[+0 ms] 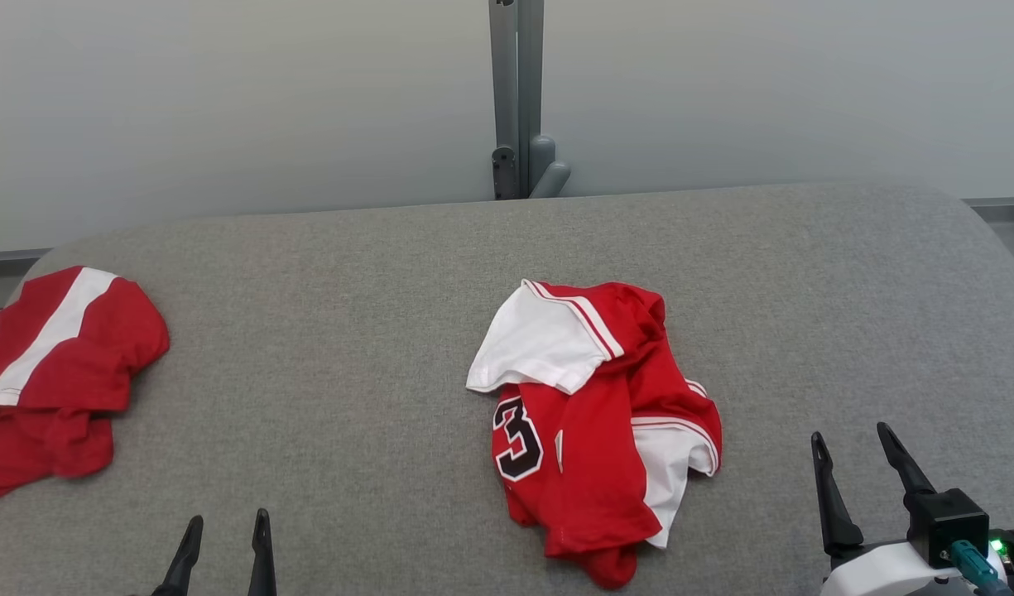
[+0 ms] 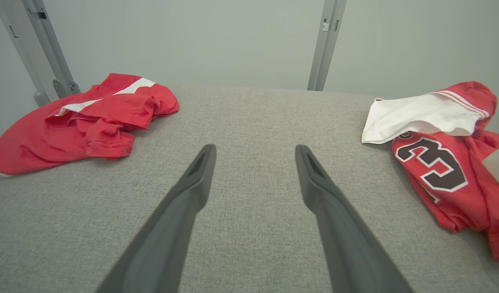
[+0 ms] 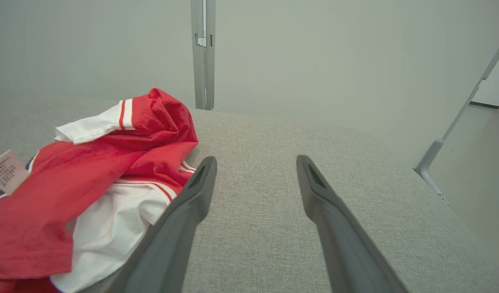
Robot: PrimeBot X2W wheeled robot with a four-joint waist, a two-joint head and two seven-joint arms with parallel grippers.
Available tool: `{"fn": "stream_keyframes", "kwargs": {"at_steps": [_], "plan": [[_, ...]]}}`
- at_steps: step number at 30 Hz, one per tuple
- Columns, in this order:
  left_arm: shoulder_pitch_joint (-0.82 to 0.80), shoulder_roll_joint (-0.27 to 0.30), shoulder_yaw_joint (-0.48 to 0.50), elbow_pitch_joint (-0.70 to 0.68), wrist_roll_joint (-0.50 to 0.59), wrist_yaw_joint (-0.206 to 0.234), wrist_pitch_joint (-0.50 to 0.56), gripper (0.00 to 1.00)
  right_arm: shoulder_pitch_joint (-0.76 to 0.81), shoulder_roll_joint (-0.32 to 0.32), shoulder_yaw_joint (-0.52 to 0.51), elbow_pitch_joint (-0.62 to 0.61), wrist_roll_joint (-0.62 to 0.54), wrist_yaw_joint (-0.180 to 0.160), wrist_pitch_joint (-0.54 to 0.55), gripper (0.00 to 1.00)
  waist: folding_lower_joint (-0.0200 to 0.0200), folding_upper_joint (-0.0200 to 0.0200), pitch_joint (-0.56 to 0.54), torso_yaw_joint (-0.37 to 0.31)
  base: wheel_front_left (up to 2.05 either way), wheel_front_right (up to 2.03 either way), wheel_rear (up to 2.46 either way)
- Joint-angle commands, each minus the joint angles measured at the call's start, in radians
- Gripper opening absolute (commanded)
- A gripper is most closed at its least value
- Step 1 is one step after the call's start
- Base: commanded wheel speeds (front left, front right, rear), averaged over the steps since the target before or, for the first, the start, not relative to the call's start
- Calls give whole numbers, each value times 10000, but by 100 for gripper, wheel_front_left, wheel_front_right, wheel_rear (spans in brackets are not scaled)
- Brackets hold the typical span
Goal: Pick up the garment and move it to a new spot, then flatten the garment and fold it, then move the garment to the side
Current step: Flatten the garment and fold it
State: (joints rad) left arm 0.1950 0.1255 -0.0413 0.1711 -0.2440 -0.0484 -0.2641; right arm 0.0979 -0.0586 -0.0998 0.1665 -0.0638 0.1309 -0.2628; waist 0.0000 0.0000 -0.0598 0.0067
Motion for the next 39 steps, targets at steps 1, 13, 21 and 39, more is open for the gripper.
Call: {"fn": "stream_keyframes", "kwargs": {"at_steps": [1, 13, 21, 39], "plan": [[-15, -47, 63, 57, 100, -80, -5, 100, -38, -12, 15, 18, 51, -3, -31, 100, 0, 0, 3, -6, 0, 0, 0], [-67, -305, 412, 166, 437, -369, -5, 100, -66, 12, 38, 31, 76, -3, -31, 100, 0, 0, 9, -45, 0, 0, 0], [-147, -385, 471, 197, 564, -488, -5, 100, -92, 24, 66, 27, 87, -3, -31, 100, 0, 0, 58, -73, 0, 0, 0], [-1224, -724, -3897, 58, -2586, -832, 2924, 100, -404, 50, 282, -22, 100, -3, -31, 100, 0, 0, 626, -1128, 0, 0, 0]]}}
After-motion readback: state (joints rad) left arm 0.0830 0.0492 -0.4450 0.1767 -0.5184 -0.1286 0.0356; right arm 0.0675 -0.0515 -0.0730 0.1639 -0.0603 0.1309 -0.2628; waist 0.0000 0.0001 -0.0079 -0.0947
